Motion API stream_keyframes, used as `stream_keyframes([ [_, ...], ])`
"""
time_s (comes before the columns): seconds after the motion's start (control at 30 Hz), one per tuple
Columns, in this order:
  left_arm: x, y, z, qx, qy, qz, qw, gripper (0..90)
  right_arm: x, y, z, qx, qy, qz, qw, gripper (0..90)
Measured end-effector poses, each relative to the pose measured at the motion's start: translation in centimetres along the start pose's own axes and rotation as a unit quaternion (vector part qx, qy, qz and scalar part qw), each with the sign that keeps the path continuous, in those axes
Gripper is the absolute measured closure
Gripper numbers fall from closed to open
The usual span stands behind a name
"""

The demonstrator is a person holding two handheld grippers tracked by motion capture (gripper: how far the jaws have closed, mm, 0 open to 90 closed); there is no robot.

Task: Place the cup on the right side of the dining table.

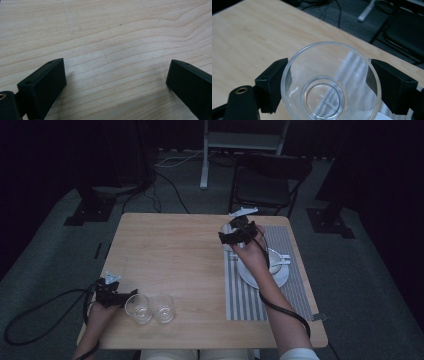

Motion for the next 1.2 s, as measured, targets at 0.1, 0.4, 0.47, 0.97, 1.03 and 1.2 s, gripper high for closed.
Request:
stream_keyframes([
  [0.1,0.0,0.0,0.0,0.0,0.0,0.0,1.0,3.1,2.1,0.4,0.6,-0.003,0.025,-0.012,0.9996,17.8],
  [0.4,0.0,0.0,0.0,0.0,-0.001,0.0,1.0,3.1,7.4,2.9,0.9,-0.041,0.085,-0.043,0.9947,17.8],
  [0.47,0.0,0.0,0.0,0.0,-0.001,0.0,1.0,3.1,8.5,3.5,0.8,-0.048,0.098,-0.051,0.9927,17.8],
  [0.97,0.0,0.0,0.0,0.0,-0.002,0.001,1.0,3.1,14.9,9.0,-2.2,-0.119,0.174,-0.091,0.9734,17.7],
  [1.03,0.0,0.0,0.0,0.0,-0.002,0.001,1.0,3.1,15.4,9.6,-2.7,-0.121,0.186,-0.086,0.9713,17.7],
  [1.2,0.0,0.0,0.0,0.0,-0.003,0.001,1.0,3.1,16.3,10.6,-3.7,-0.137,0.193,-0.095,0.967,17.6],
])
Point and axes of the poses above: each handheld gripper's, and its own axes: y roughly forward along the jaws, z roughly out of its top, x roughly to its right, the point moved 7 cm from there along y, roughly forward along the jaws, and after that the axes turned 15 degrees about -x, right-handed, at the moved point
